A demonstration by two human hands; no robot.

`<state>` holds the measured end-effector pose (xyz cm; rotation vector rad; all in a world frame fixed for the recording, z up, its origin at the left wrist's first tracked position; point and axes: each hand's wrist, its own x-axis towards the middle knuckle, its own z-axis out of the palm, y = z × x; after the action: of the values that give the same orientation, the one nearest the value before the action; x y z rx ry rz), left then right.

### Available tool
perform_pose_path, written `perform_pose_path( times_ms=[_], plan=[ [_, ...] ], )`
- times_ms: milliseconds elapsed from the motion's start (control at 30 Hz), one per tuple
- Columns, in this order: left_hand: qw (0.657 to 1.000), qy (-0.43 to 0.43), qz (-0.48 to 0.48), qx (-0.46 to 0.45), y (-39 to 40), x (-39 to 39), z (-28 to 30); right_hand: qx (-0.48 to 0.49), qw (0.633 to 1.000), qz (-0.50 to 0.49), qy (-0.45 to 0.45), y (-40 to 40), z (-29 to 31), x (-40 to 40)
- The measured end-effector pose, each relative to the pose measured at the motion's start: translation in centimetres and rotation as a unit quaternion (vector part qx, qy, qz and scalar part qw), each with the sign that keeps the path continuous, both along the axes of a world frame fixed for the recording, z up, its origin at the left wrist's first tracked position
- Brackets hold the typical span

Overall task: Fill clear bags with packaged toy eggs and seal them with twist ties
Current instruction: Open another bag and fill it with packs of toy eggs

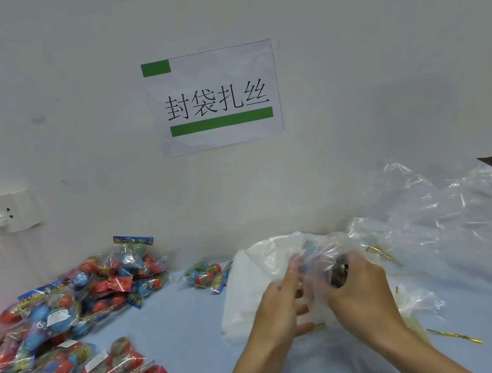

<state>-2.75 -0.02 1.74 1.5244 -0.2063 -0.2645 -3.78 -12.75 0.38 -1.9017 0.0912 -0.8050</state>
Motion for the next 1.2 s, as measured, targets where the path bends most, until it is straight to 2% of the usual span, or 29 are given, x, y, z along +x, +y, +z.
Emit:
perform_pose_path(
  times_ms=[67,233,367,433,533,567,667,800,933,1067,1133,1200],
  plan=[
    [1.0,-0.023,-0.009,0.012,0.0,0.2,-0.7,0.025,1.0,-0.014,-0.001,-0.2,0.1,0.2],
    [0.989,-0.125,0.047,0.069,0.1,0.9,-1.7,0.11,0.993,-0.041,0.007,-1.1,-0.3,1.1],
    [0.964,-0.187,0.182,0.04,0.5,1.3,-1.3,0.197,0.978,-0.037,0.059,-1.7,-0.5,1.9],
    [0.959,-0.17,0.222,0.036,0.8,1.4,-1.1,0.242,0.968,-0.003,0.07,-1.6,-0.4,1.9],
    [0.992,-0.046,0.119,-0.007,0.5,1.1,-0.9,0.3,0.947,0.078,0.087,-1.1,-0.3,1.6],
    [0.996,-0.031,0.084,-0.004,0.2,1.0,-1.0,0.313,0.938,0.116,0.093,-0.9,-0.2,1.5],
    [0.998,-0.05,0.042,-0.01,-0.2,0.5,-1.0,0.33,0.911,0.215,0.119,-0.5,0.3,1.1],
    [0.995,-0.082,0.024,-0.049,0.2,0.2,-0.7,0.333,0.887,0.296,0.116,-0.6,1.0,0.5],
    [0.993,-0.111,-0.015,0.028,0.2,0.0,-1.1,0.427,0.853,0.291,0.072,-0.6,1.3,0.5],
    [0.99,-0.093,-0.056,0.092,-0.2,-0.2,-1.6,0.478,0.829,0.283,0.068,-0.5,1.8,0.4],
    [0.988,-0.093,-0.04,0.117,-0.1,0.1,-1.7,0.49,0.824,0.279,0.056,-0.4,1.9,0.4],
    [0.984,-0.109,0.024,0.139,0.0,0.6,-1.8,0.502,0.822,0.269,0.021,-0.6,1.9,0.5]
  ],
)
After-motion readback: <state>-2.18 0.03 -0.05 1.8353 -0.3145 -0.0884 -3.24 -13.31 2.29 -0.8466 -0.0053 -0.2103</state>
